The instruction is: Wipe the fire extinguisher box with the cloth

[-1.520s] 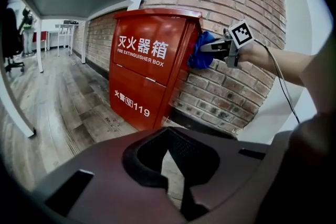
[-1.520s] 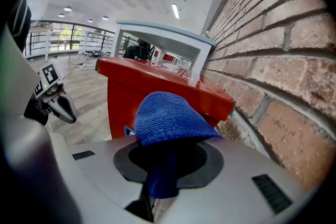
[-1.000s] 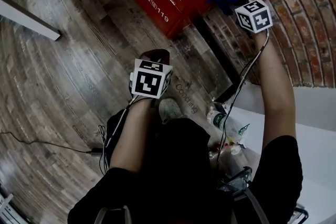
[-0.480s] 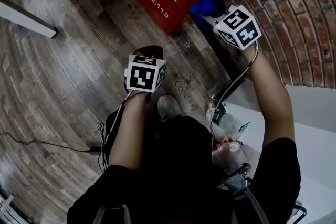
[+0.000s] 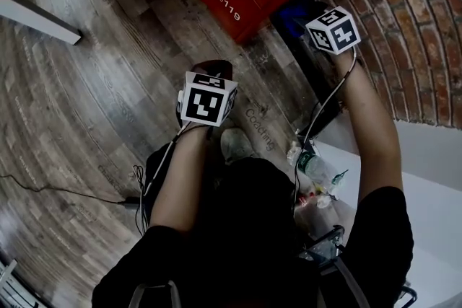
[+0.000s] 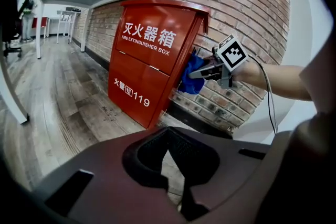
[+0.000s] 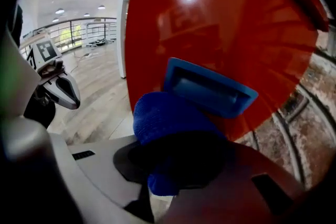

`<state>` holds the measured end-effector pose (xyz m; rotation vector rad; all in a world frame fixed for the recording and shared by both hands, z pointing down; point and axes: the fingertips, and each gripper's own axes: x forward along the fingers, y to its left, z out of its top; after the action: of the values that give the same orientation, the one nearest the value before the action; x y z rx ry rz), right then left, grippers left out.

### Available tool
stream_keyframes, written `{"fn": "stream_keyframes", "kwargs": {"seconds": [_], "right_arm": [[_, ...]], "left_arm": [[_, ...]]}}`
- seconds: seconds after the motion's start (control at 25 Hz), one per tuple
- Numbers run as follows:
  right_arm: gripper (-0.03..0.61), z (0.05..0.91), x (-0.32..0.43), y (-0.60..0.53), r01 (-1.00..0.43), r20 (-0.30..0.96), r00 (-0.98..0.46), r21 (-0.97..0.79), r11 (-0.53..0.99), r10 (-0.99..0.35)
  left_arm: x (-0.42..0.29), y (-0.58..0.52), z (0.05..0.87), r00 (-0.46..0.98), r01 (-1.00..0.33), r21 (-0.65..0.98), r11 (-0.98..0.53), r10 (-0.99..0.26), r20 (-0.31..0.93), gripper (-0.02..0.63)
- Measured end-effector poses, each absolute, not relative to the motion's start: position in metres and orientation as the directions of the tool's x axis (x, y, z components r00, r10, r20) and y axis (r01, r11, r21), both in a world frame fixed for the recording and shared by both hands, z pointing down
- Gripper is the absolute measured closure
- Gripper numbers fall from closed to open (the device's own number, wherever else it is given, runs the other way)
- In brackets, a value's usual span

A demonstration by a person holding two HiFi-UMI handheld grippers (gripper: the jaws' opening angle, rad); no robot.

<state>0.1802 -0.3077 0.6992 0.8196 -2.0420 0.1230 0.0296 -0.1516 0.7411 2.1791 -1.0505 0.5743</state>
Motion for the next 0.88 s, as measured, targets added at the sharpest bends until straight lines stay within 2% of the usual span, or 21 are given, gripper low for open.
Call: {"fn": "stream_keyframes", "kwargs": {"seconds": [0.44, 0.68, 0.88], "right_arm": [[0.474, 0.694, 0.242, -0.357, -0.625, 0.788, -0.297, 0.267, 0.734, -0.539], [0.474, 0.73, 0.249, -0.363, -0.549, 0.832, -0.175, 0.361, 0.754, -0.526], [0.474, 0.749, 0.237, -0.354, -0.573, 0.85, -0.178, 0.32, 0.754, -0.496]], "left_arm": [[0.005, -0.158, 0.759, 0.538, -0.832, 0.323, -0.451, -0.517, 0.666, 0.606], [0.0, -0.154, 0.763, 0.527, -0.839, 0.318, -0.442, -0.509, 0.68, 0.606], [-0.001, -0.151, 0.761, 0.524, -0.841, 0.321, -0.435, -0.51, 0.682, 0.606]]}}
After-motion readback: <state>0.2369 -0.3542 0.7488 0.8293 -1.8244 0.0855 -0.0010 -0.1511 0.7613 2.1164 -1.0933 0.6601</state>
